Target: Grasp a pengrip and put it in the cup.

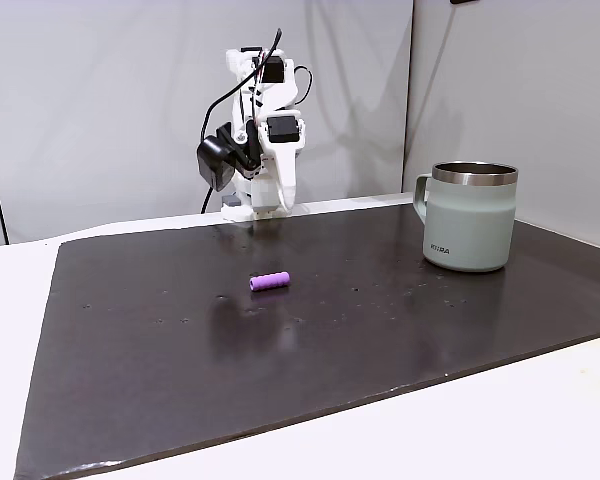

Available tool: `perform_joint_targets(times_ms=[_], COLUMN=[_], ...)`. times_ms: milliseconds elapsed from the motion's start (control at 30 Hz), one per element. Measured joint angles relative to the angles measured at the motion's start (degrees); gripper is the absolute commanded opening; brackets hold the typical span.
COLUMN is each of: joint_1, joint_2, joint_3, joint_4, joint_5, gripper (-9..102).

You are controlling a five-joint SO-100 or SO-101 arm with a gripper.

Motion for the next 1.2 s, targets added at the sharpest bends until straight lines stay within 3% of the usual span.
perform_joint_targets(times_ms=[433,800,1200], joint_1=[0.0,5.0,9.9], joint_2=[-28.6,-46.1,-67.6], joint_3=[-20.4,-48.3,-82.0], joint_4=[2.9,23.3,39.9], joint_5=[3.4,2.3,-3.8], gripper=[4,24,27])
